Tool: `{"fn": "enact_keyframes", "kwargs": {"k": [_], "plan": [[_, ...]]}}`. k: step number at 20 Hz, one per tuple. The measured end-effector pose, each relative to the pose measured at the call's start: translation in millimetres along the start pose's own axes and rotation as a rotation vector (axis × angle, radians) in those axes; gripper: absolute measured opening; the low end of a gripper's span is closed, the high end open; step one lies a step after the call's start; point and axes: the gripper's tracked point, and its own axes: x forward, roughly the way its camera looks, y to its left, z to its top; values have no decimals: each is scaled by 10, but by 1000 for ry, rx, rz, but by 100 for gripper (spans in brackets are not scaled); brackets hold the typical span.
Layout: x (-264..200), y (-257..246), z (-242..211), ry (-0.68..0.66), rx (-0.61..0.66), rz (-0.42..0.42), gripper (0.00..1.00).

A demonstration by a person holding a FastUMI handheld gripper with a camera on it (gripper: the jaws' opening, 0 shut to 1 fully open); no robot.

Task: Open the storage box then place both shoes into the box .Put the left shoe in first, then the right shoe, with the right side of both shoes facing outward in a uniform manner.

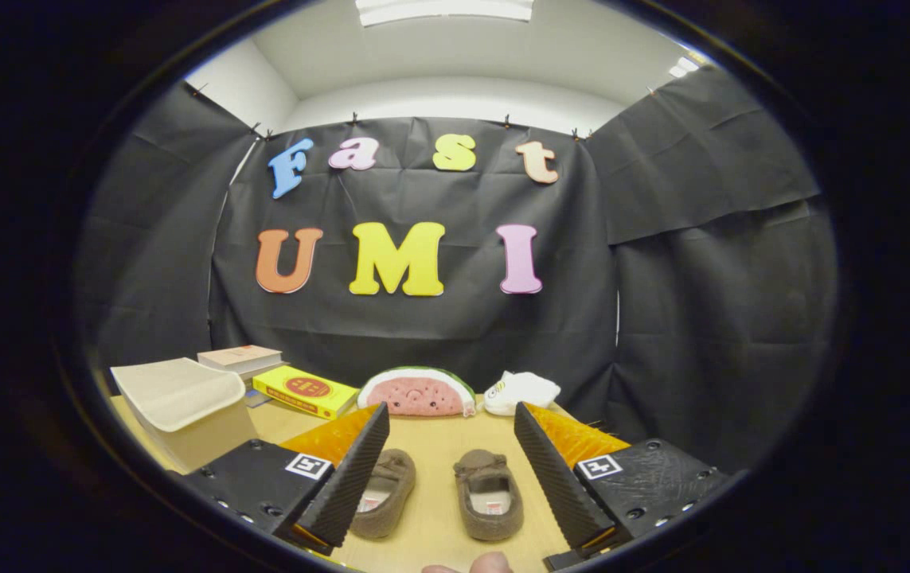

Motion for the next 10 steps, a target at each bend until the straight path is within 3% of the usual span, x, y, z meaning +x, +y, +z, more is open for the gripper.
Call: {"fn": "enact_keyframes", "kwargs": {"k": [5, 10], "plan": [[-74, 406, 164, -44, -13, 70, 96], [-102, 1168, 90, -16, -4, 214, 96]]}}
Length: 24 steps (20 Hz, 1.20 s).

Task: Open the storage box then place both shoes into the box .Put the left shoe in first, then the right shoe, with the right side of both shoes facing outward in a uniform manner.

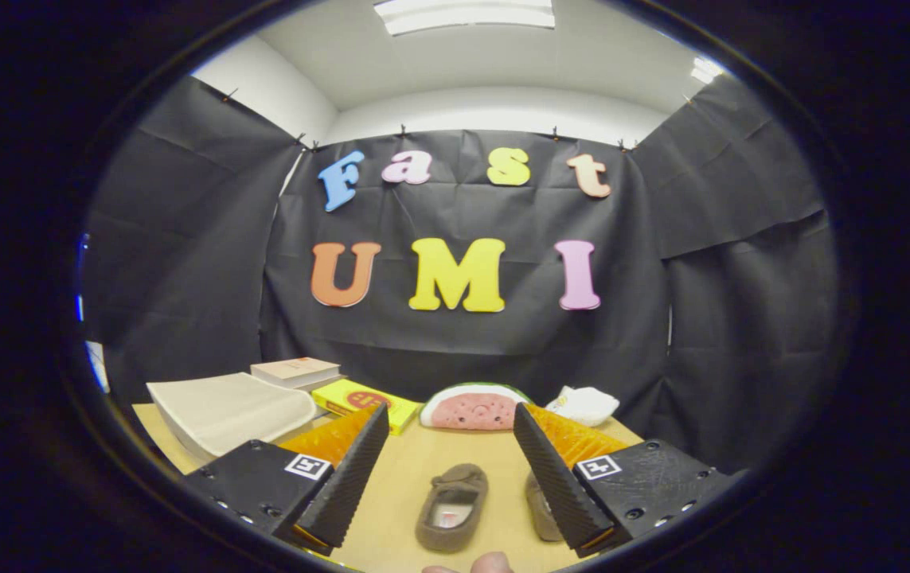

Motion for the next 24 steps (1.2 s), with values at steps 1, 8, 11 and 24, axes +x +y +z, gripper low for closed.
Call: {"fn": "enact_keyframes", "kwargs": {"k": [1, 8, 11, 24], "plan": [[42, 195, -19, 5, 18, 37, 96], [344, 1424, -457, 144, 184, 290, 96], [451, 1789, -713, 232, 295, 350, 95], [546, 2443, -1171, 568, 815, 559, 95]]}}
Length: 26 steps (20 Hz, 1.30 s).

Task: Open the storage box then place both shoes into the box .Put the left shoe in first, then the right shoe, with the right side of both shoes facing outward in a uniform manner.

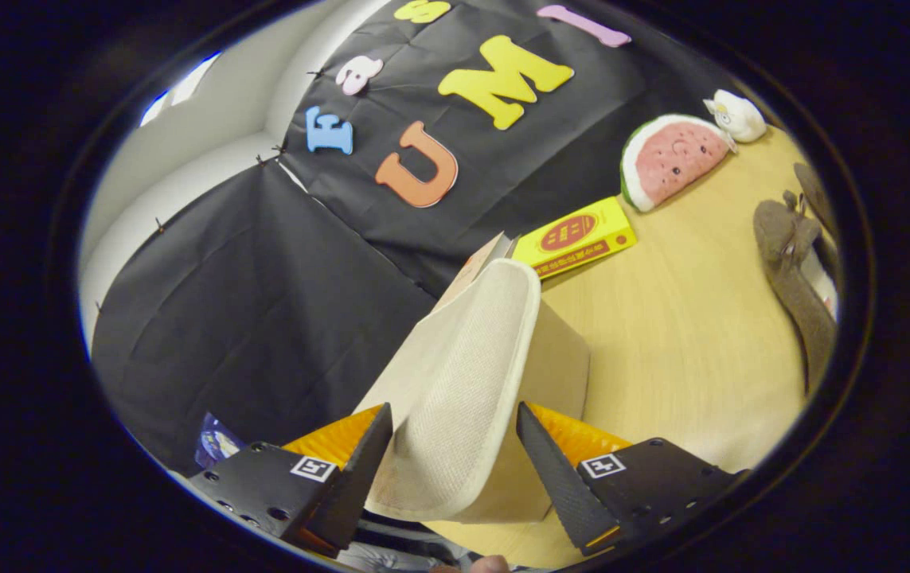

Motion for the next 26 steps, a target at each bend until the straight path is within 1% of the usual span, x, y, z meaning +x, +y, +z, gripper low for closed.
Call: {"fn": "enact_keyframes", "kwargs": {"k": [1, 3, 5, 6, 7, 8, 9, 10, 12, 16, 20, 24, 26], "plan": [[15, 24, -9, 11, 34, 19, 95], [-28, 39, 47, 5, 70, 17, 92], [-80, 49, 194, -38, 67, 2, 66], [-160, 75, 296, -81, 61, 2, 53], [-182, 92, 367, -102, 56, -17, 40], [-197, 190, 329, -84, 22, -8, 27], [-249, 224, 303, -73, -27, -24, 14], [-267, 258, 384, -85, -58, -33, 10], [-257, 500, 486, -90, -126, -24, 3], [-186, 1096, 755, -92, -230, 6, 2], [102, 1695, 864, -69, -322, 38, 2], [410, 2240, 734, -46, -429, 64, 2], [586, 2444, 624, -36, -495, 59, 3]]}}
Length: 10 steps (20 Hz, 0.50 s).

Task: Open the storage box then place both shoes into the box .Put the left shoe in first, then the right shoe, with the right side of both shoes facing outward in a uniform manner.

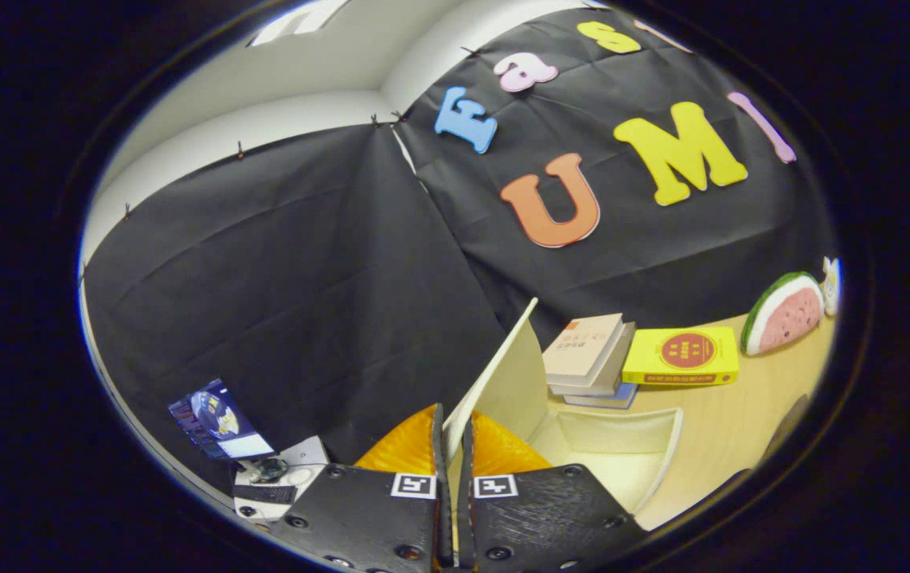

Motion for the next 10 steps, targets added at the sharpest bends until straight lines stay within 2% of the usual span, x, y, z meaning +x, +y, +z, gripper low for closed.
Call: {"fn": "enact_keyframes", "kwargs": {"k": [5, 6, 9, 10], "plan": [[421, 429, -115, 21, -48, 4, 3], [490, 512, -136, 23, -58, 0, 7], [706, 688, -237, 37, -104, -12, 7], [742, 756, -284, 56, -123, 6, 17]]}}
